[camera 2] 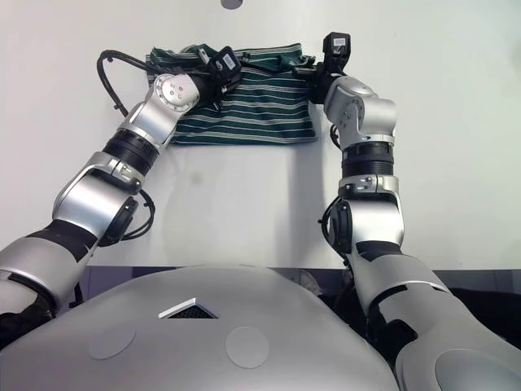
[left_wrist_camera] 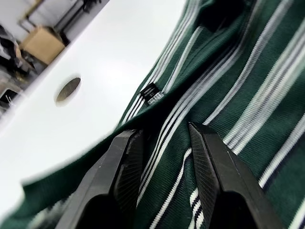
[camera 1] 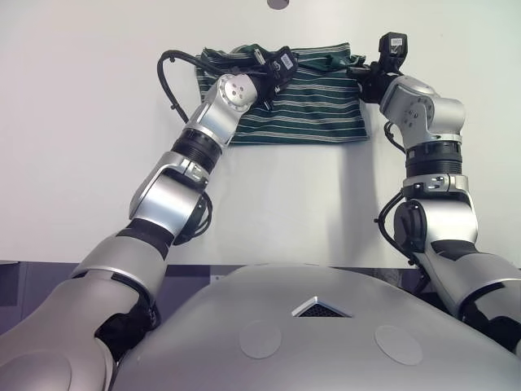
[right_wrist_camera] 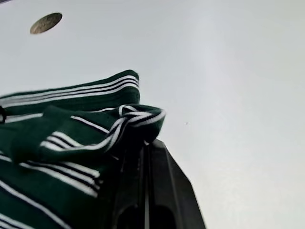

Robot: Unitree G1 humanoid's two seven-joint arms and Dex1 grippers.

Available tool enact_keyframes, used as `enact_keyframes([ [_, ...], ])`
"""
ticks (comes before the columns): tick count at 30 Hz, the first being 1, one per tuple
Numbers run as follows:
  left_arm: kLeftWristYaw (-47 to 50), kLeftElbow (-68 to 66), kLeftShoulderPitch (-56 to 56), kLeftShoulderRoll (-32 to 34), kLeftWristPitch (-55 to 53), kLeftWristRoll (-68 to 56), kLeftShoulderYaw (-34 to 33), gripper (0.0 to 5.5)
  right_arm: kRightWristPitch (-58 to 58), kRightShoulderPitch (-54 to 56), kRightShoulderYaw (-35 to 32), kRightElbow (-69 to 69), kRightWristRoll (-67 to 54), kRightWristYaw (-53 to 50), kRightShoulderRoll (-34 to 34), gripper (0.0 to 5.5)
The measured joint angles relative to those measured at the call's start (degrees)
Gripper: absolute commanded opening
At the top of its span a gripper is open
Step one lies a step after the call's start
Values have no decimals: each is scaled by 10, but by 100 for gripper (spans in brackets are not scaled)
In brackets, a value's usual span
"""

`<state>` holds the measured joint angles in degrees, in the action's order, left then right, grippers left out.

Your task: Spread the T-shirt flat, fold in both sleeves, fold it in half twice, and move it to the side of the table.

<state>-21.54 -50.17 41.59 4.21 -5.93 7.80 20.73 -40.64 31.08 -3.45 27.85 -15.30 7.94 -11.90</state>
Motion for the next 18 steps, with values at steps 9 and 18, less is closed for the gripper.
enact_keyframes([
  [9, 86, -127, 74, -69, -121, -240, -300, 166, 15, -23, 35, -23, 41, 31, -7, 0],
  [18, 118, -150, 75, -67, -67, -228, -326, 166, 84, -54, -86, 2, -28, 53, -28, 0],
])
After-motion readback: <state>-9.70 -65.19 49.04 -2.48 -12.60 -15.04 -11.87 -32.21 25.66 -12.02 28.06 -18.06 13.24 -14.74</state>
